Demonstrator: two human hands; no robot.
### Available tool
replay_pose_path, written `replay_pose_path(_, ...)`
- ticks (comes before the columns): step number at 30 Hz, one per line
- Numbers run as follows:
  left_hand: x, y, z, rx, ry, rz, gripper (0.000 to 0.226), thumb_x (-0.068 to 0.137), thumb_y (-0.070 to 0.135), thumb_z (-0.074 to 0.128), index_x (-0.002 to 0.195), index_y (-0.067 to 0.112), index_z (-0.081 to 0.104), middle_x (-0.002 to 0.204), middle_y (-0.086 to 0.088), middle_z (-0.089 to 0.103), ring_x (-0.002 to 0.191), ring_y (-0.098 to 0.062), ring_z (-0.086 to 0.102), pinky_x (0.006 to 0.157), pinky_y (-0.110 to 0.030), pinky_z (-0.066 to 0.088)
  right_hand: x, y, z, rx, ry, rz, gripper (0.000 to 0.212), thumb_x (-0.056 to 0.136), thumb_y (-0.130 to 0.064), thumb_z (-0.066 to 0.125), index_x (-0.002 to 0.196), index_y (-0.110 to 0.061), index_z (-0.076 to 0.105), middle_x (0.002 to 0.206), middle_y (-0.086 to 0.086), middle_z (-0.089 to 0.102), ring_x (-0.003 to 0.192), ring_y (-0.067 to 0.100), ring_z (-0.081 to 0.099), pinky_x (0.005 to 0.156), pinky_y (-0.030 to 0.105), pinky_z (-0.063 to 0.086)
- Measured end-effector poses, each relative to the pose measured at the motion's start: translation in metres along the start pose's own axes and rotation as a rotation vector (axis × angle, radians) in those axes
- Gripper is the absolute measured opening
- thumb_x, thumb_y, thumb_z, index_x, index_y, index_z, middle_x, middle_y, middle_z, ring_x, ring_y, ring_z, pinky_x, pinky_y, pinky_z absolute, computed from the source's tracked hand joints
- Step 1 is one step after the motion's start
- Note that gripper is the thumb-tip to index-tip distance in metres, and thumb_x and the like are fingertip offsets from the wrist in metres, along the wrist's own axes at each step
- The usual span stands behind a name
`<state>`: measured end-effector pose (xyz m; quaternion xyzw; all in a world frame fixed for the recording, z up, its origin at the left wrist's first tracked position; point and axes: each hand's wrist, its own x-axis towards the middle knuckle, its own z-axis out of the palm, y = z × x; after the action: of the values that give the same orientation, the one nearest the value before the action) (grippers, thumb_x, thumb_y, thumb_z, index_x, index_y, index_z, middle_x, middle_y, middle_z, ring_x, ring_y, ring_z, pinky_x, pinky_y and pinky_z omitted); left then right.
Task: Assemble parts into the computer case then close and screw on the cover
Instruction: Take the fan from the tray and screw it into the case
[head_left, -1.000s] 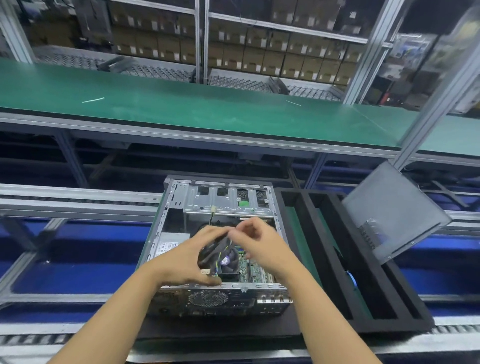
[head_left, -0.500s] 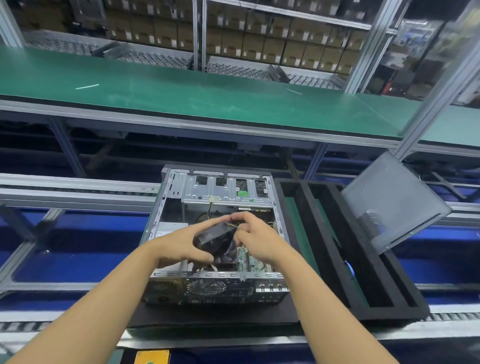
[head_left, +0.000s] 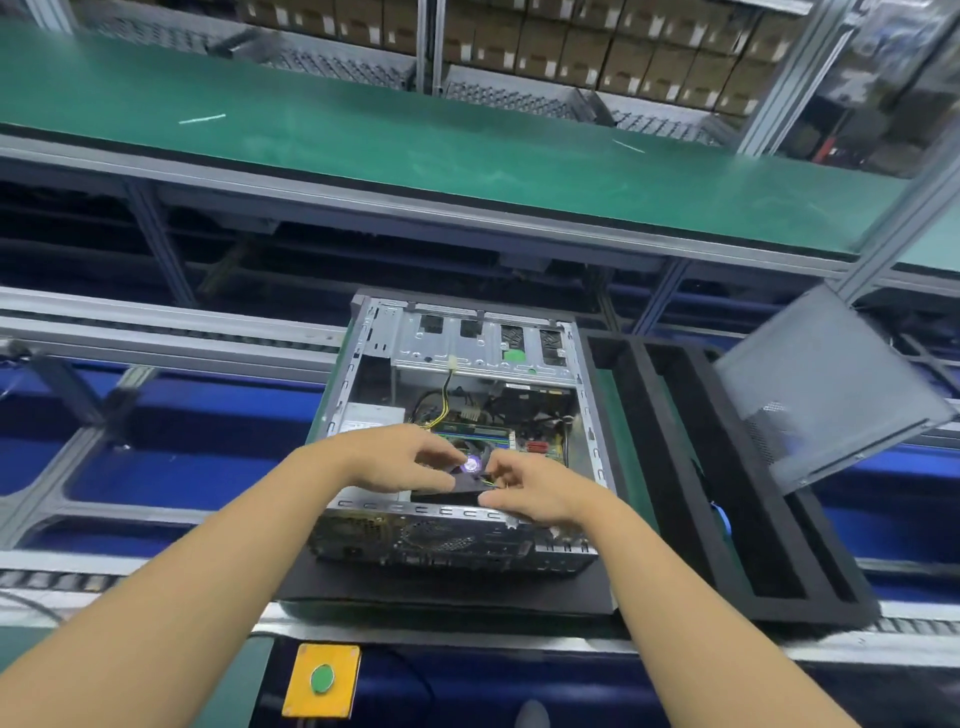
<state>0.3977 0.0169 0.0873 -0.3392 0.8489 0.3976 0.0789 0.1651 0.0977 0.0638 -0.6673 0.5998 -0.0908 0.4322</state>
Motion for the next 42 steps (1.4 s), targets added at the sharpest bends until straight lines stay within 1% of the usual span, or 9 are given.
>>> replay_pose_path(3,0.002,0.001,0.014,0.113,-0.046,0.013,0.069,0.079,0.069,0.063,0.140,0.040,0.050,0.134,0.020,0.056,0.115,-0.005,0.054,0.091,-0.022,0.040,-0.003,-0.008,-0.005,0.043,-0.122,0.058,0.026,0.097,-0.038,0.067,0.112,-0.018,0.059,0.085,-0.005,0.060,0.063,0.005,0.051,0.066,0.024,0.040)
replay_pose_path(6,0.002,0.000,0.031,0.226,-0.014,0.076,0.062,0.080,0.056,0.070,0.136,0.039,0.053,0.127,0.019,0.060,0.108,-0.004,0.055,0.087,-0.021,0.042,-0.005,-0.010,-0.007,-0.056,-0.180,0.111,0.019,0.099,-0.043,0.061,0.110,-0.030,0.067,0.096,-0.006,0.066,0.078,0.006,0.056,0.078,0.030,0.045)
replay_pose_path(11,-0.001,-0.004,0.043,0.232,0.140,0.122,0.044,0.084,0.042,0.066,0.127,0.037,0.061,0.118,0.019,0.067,0.093,0.000,0.056,0.079,-0.015,0.042,-0.005,-0.004,-0.018,0.159,-0.165,0.150,0.032,0.095,-0.013,0.062,0.125,-0.023,0.067,0.083,-0.007,0.065,0.069,0.008,0.057,0.072,0.023,0.043)
replay_pose_path(15,-0.005,-0.007,0.049,0.223,0.193,0.116,0.041,0.085,0.043,0.064,0.125,0.038,0.063,0.119,0.020,0.067,0.102,-0.004,0.060,0.088,-0.027,0.049,-0.011,0.009,-0.026,0.357,-0.030,0.055,0.022,0.094,0.005,0.063,0.112,-0.008,0.068,0.080,0.000,0.064,0.066,0.011,0.059,0.062,0.022,0.048)
replay_pose_path(20,-0.004,-0.010,0.058,0.241,0.288,0.107,0.033,0.080,0.046,0.064,0.112,0.041,0.061,0.105,0.020,0.067,0.089,-0.005,0.059,0.074,-0.024,0.046,-0.013,0.022,-0.017,0.646,0.255,0.062,0.011,0.092,0.008,0.066,0.095,-0.002,0.067,0.081,0.007,0.067,0.070,0.018,0.066,0.070,0.026,0.058)
replay_pose_path(24,-0.002,-0.012,0.059,0.239,0.294,0.086,0.034,0.077,0.050,0.063,0.110,0.044,0.059,0.092,0.020,0.065,0.072,0.000,0.053,0.067,-0.028,0.043,0.001,0.021,-0.006,0.241,0.436,0.157,0.012,0.089,0.000,0.071,0.087,-0.011,0.069,0.084,0.006,0.072,0.066,0.010,0.067,0.071,0.026,0.056)
replay_pose_path(28,0.000,-0.013,0.058,0.276,0.261,0.083,0.035,0.076,0.055,0.061,0.108,0.044,0.055,0.092,0.014,0.068,0.073,-0.006,0.056,0.071,-0.031,0.049,0.018,0.010,0.003,-0.157,0.278,0.133,0.014,0.087,-0.009,0.076,0.084,-0.020,0.069,0.090,-0.001,0.071,0.074,0.011,0.061,0.068,0.022,0.049)
replay_pose_path(37,0.001,-0.013,0.059,0.306,0.299,0.086,0.032,0.079,0.057,0.065,0.105,0.047,0.050,0.064,0.026,0.051,0.062,0.003,0.044,0.057,-0.019,0.031,0.021,0.027,0.003,-0.080,0.288,0.216,0.014,0.097,-0.016,0.064,0.084,-0.021,0.066,0.087,-0.001,0.069,0.073,0.019,0.059,0.074,0.037,0.056)
replay_pose_path(42,0.001,-0.012,0.061,0.281,0.309,0.059,0.047,0.072,0.062,0.067,0.113,0.049,0.050,0.113,0.022,0.069,0.094,-0.001,0.062,0.077,-0.022,0.045,0.015,0.026,0.002,0.074,0.392,0.186,0.023,0.101,-0.014,0.051,0.090,-0.027,0.065,0.087,-0.008,0.072,0.073,0.030,0.066,0.067,0.042,0.059)
